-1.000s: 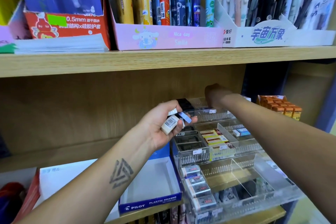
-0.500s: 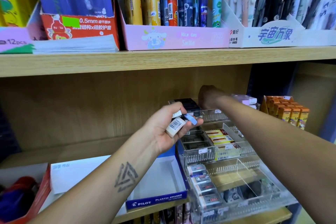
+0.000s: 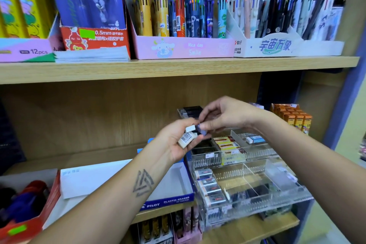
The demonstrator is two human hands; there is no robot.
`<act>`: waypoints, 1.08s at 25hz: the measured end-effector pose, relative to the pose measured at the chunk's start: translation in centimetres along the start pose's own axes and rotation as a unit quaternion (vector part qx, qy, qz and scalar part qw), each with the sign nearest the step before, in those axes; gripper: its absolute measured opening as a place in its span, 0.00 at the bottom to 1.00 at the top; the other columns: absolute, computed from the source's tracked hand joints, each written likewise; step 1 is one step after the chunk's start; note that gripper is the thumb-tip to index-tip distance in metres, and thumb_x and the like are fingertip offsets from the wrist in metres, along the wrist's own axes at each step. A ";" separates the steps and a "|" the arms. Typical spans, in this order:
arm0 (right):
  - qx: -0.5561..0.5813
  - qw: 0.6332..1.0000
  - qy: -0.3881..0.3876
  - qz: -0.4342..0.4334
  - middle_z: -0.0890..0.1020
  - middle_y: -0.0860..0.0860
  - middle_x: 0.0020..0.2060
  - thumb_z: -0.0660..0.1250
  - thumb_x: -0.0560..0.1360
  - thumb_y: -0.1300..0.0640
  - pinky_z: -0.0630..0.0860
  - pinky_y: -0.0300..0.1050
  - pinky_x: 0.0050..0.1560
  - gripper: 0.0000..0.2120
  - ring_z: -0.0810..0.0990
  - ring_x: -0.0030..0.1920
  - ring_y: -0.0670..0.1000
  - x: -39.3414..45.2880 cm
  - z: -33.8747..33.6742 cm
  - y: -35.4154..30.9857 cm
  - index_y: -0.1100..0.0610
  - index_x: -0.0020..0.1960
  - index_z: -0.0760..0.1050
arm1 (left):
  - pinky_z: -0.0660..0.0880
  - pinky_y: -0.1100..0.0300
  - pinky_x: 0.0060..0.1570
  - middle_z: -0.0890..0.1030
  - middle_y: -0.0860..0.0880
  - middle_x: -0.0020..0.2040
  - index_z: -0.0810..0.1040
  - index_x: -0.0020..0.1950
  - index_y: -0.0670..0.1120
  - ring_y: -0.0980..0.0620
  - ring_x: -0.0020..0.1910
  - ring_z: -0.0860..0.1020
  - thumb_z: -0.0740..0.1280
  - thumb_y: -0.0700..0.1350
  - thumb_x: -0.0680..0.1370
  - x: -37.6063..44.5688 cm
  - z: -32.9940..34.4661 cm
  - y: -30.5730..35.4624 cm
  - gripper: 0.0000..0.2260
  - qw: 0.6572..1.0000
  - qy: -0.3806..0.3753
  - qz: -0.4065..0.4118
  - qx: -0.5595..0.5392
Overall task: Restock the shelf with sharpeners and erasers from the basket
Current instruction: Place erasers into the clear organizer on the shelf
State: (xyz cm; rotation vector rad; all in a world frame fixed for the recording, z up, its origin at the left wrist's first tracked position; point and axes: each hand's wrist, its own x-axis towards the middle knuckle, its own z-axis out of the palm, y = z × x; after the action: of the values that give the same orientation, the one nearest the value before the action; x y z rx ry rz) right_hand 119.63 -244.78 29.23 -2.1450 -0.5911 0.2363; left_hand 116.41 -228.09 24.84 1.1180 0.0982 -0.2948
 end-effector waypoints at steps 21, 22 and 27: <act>-0.527 0.832 -0.002 0.173 0.82 0.53 0.42 0.74 0.72 0.62 0.81 0.44 0.37 0.07 0.82 0.39 0.51 10.9 -7.2 5.9 0.60 0.50 0.82 | 0.69 0.67 0.17 0.79 0.40 0.34 0.75 0.46 0.37 0.47 0.30 0.79 0.65 0.42 0.77 0.7 0.5 1.1 0.08 0.997 0.006 -0.044 -0.066; -0.531 0.831 -0.004 0.166 0.82 0.53 0.43 0.75 0.71 0.63 0.81 0.44 0.40 0.07 0.82 0.42 0.51 11.2 -7.1 6.2 0.59 0.49 0.81 | 0.69 0.67 0.17 0.79 0.40 0.35 0.75 0.46 0.38 0.47 0.30 0.79 0.64 0.42 0.77 0.7 0.4 1.0 0.07 0.997 -0.001 -0.043 -0.067; -0.546 0.823 0.016 0.155 0.82 0.54 0.46 0.77 0.69 0.63 0.78 0.41 0.40 0.09 0.82 0.45 0.53 10.8 -6.6 6.3 0.58 0.47 0.80 | 0.70 0.66 0.18 0.80 0.38 0.37 0.74 0.46 0.36 0.43 0.33 0.81 0.61 0.40 0.77 0.4 0.0 0.7 0.07 0.997 -0.008 -0.041 -0.059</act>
State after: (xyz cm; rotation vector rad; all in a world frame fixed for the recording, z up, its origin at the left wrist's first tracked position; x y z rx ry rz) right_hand 133.56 -247.35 28.63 -3.3680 -0.3638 0.0067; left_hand 116.93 -227.91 25.35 0.9951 0.1465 -0.3660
